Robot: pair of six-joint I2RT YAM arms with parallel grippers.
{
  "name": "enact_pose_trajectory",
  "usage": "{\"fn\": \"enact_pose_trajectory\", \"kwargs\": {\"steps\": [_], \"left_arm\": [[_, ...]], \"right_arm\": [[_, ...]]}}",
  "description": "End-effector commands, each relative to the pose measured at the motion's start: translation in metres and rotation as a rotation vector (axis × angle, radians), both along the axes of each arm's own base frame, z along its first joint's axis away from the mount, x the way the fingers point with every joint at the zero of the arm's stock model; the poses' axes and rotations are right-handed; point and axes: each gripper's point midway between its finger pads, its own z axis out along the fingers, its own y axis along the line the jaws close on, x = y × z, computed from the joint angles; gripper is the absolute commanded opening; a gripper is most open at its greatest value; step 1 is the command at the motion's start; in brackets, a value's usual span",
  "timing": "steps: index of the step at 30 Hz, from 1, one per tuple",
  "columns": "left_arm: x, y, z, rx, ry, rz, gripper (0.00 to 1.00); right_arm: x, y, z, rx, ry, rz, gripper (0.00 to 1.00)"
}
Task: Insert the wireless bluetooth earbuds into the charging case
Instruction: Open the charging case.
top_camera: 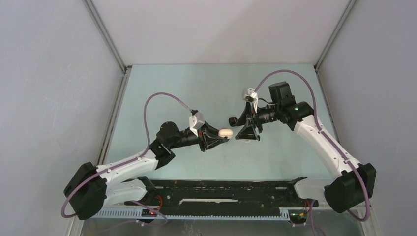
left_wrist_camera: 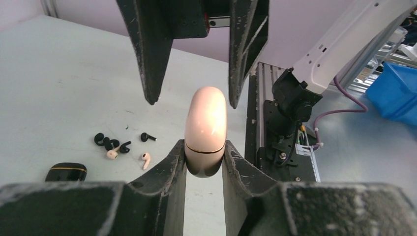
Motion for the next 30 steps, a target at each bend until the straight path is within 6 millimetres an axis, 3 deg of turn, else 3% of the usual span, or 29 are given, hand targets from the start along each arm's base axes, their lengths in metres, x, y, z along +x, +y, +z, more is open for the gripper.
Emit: {"fn": "enact_pose_trajectory", "kwargs": {"steps": [1,8,13,18,30], "left_arm": [[-0.012,-0.001,0.028,-0.084,-0.08,-0.022,0.0],[-0.024,-0.018,0.019,-0.075,-0.084,0.009,0.0],[-0.023,-0.012,-0.002,-0.146,-0.091,0.064,0.0],[-0.03,-0.011,-0.035,-0.118,-0.13,0.031,0.0],[-0.036,-0.022,-0.062,-0.063,-0.145,-0.046,0.0]], "right_arm": [[-0.007,0.001,0.029,0.031,-0.045,-0.005,0.72],[-0.032,-0.01,0.031,0.035,-0.135,-0.028,0.76],[-0.056,-0.013,0.019,0.051,-0.182,0.029,0.87],[-0.043,-0.008,0.0,0.004,-0.189,0.009,0.86],[-0.034,0.01,-0.043,-0.131,-0.215,0.086,0.8]]}}
